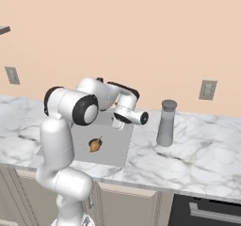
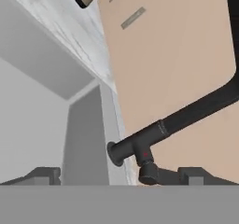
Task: Turn on the sink faucet. Then move the onion from the counter to the sink. Turn off the sink. Move the vegetable from the sink to the pot next to the stove. Finally move the pot to the front right burner.
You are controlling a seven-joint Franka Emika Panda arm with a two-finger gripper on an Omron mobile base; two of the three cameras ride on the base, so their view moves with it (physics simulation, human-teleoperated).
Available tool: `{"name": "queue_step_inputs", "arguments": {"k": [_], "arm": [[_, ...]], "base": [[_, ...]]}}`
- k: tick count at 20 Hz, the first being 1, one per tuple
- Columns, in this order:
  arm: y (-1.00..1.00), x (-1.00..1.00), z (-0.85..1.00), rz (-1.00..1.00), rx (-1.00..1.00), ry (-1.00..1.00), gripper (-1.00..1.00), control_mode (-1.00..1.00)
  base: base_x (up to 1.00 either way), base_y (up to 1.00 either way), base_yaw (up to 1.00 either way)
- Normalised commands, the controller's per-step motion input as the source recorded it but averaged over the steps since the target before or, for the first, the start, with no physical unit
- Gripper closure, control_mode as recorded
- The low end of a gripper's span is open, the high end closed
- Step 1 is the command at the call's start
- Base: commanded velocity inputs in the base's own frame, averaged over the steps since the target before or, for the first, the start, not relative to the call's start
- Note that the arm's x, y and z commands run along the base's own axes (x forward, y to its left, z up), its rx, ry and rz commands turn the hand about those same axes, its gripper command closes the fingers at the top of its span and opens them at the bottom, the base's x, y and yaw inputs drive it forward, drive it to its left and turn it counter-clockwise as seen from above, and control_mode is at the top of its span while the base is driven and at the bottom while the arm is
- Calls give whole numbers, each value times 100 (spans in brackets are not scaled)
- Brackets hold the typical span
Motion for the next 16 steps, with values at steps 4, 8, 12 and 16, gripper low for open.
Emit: {"name": "queue_step_inputs", "arguments": {"k": [4,8,12,16], "arm": [[29,-12,67,0,-4,-2,-100,-100],[39,-9,67,0,-6,0,-100,-100],[16,-16,60,-1,-2,0,-100,-100],[4,-22,51,-5,0,5,-100,-100]], "base": [[0,0,0],[0,0,0],[0,0,0],[0,0,0]]}}
